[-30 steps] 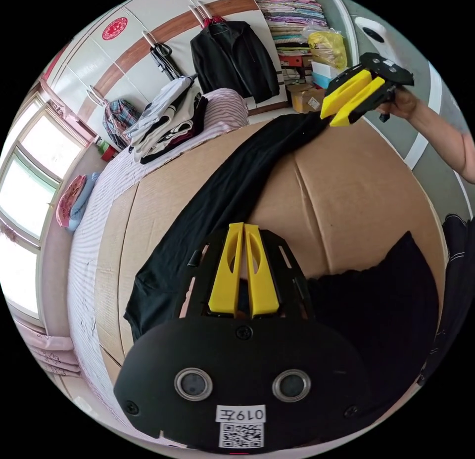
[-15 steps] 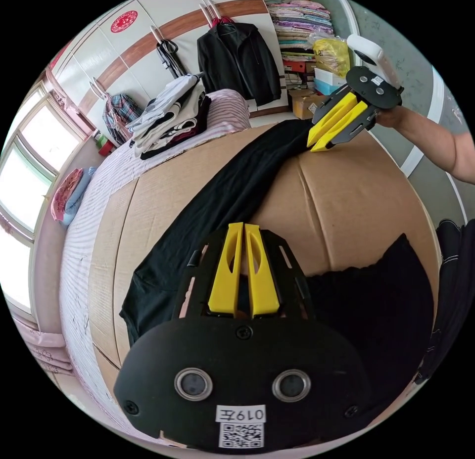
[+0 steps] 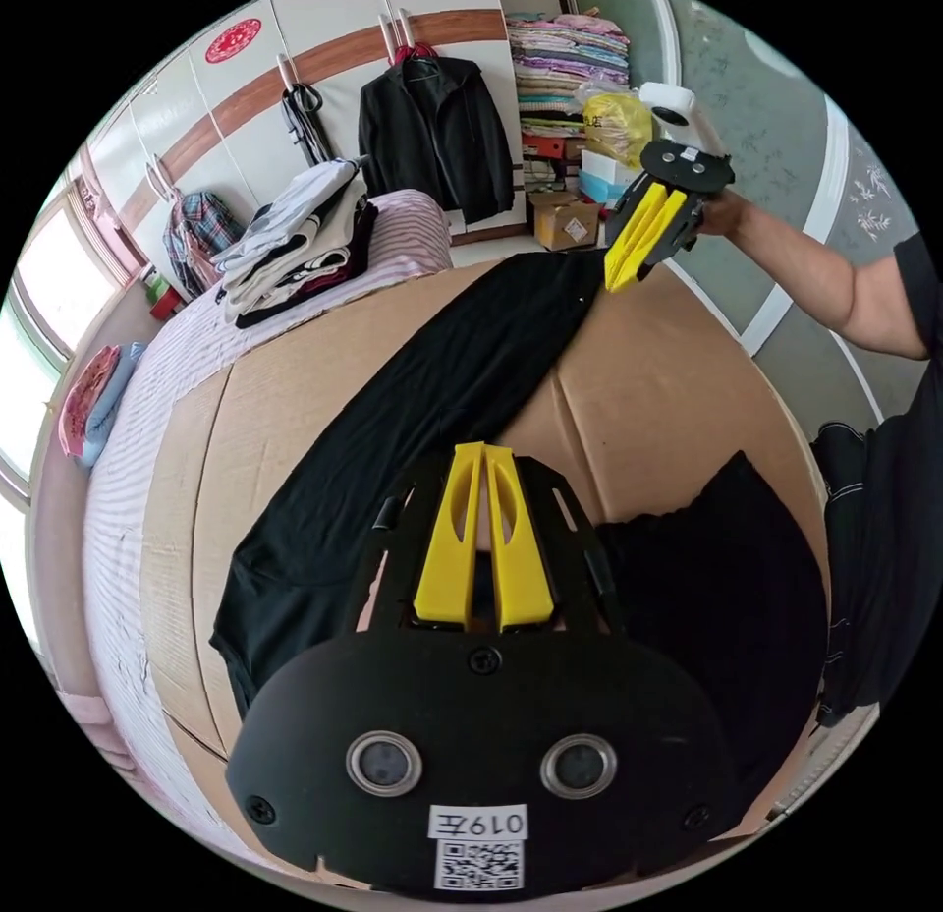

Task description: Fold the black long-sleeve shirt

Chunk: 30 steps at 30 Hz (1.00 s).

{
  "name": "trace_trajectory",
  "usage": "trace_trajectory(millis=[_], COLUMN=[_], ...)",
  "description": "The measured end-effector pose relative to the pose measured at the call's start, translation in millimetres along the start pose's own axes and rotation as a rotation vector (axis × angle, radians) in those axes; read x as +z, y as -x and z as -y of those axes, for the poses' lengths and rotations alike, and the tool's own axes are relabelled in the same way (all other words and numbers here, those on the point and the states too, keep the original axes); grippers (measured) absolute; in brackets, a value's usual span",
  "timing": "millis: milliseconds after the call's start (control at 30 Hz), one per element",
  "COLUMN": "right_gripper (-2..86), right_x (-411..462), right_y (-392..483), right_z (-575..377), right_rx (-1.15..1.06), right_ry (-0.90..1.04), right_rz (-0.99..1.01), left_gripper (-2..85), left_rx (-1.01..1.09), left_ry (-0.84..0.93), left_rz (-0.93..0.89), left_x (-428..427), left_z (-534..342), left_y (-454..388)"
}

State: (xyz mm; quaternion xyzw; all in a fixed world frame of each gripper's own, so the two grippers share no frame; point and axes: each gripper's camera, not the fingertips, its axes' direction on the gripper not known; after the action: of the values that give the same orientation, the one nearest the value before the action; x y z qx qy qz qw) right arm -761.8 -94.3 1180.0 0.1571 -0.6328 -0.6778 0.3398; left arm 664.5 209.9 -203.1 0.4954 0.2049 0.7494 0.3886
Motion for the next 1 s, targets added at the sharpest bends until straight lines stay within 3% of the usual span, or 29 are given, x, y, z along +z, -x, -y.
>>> trace_trajectory(millis=[233, 433, 700, 1000], right_gripper=[-0.4, 2.7, 6.4, -0.6], right_x=[-9.7, 39.9, 94.5, 114.9], right_y=[-44.8, -91.6, -129.1, -154.0], right_z=[64.7, 164.3, 240.2, 258.9], right_rx=[0.121, 0.131, 0.067, 0.085], right_ry=[-0.145, -0.064, 0.083, 0.096], right_rz=[-0.043, -0.021, 0.134, 0.077], left_gripper=[1.3, 3.5, 4.1, 1.3], left_rx=[0.031, 0.123, 0.027, -0.062], left_ry=[-0.031, 0.005, 0.084, 0.135], left_rz=[0.123, 0.518, 0.382, 0.326], left_x=[-15.7, -4.2, 5.8, 16.0], left_z=[10.8, 28.1, 34.9, 56.6], left_y=[-62.7, -141.8, -103.1, -98.6])
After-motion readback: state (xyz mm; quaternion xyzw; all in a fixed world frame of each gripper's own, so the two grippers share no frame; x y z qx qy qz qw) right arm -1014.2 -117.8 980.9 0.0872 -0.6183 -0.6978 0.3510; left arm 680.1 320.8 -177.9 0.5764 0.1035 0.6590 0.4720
